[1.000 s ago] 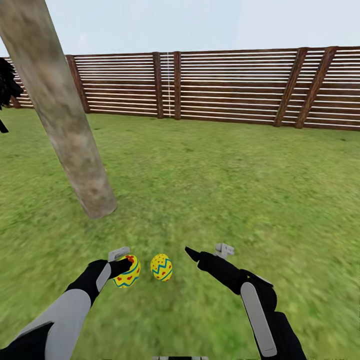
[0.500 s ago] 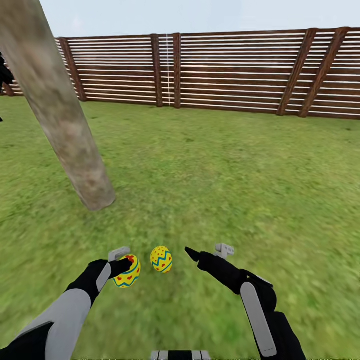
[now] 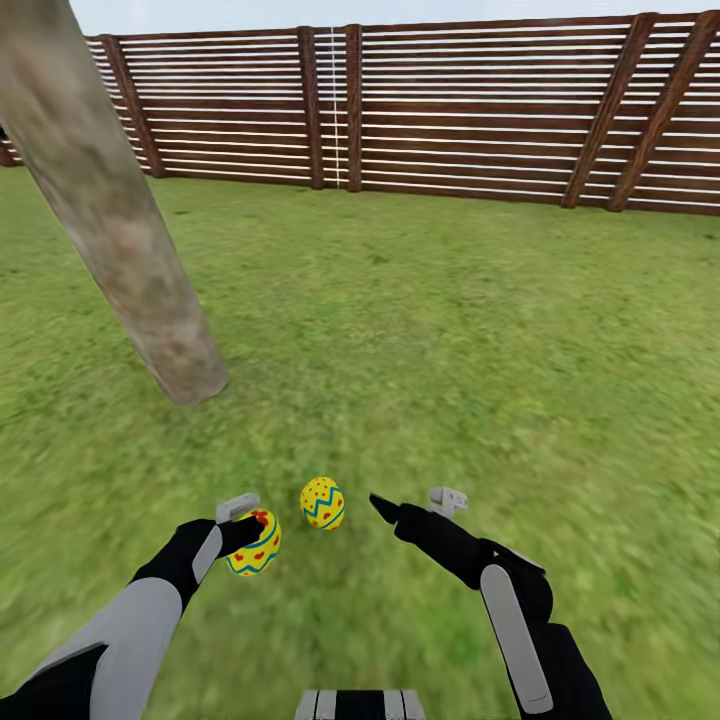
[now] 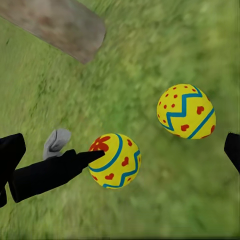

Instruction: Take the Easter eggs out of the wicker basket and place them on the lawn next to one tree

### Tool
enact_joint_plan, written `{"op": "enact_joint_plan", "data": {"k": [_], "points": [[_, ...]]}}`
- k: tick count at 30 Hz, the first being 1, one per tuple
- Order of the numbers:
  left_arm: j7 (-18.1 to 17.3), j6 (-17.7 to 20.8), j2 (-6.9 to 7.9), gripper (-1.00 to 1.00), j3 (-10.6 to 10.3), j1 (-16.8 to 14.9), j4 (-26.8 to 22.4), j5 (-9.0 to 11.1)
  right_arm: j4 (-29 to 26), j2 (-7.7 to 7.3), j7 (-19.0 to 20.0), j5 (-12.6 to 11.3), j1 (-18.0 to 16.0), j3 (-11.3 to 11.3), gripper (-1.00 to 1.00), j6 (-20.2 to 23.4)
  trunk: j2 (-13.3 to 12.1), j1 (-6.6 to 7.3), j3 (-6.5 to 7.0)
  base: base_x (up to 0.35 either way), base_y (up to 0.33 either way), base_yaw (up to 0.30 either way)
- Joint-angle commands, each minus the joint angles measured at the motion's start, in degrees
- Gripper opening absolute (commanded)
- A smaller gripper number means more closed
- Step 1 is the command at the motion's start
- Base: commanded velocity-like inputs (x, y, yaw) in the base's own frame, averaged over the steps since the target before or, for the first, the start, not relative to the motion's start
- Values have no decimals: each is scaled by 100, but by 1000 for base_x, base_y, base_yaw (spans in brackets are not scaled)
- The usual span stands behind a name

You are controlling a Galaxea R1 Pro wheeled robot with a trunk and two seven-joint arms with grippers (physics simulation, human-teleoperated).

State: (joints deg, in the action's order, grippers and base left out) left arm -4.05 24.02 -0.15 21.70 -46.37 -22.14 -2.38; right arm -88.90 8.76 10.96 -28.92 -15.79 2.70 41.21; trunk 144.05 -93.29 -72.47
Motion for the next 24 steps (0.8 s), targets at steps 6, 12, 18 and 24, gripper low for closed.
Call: {"op": "enact_joint_plan", "data": {"k": [6, 12, 18, 24], "points": [[-35, 33, -4, -100, 35, -2, -9, -25, -4, 3, 20, 9, -3, -7, 100, 27, 10, -14, -138, 0, 0, 0], [-35, 33, -3, -100, 36, -3, -9, -25, -4, 3, 20, 10, -3, 0, 100, 27, 18, -29, -271, 0, 0, 0], [-52, 35, -3, -100, 36, 1, -9, -25, -4, 3, 20, 9, -3, -10, 100, 27, 21, -35, -315, 0, 0, 0], [-44, 49, 5, -100, 39, 1, -9, -25, -4, 3, 20, 9, -3, -8, 100, 27, 21, -35, -315, 199, 39, 0]]}}
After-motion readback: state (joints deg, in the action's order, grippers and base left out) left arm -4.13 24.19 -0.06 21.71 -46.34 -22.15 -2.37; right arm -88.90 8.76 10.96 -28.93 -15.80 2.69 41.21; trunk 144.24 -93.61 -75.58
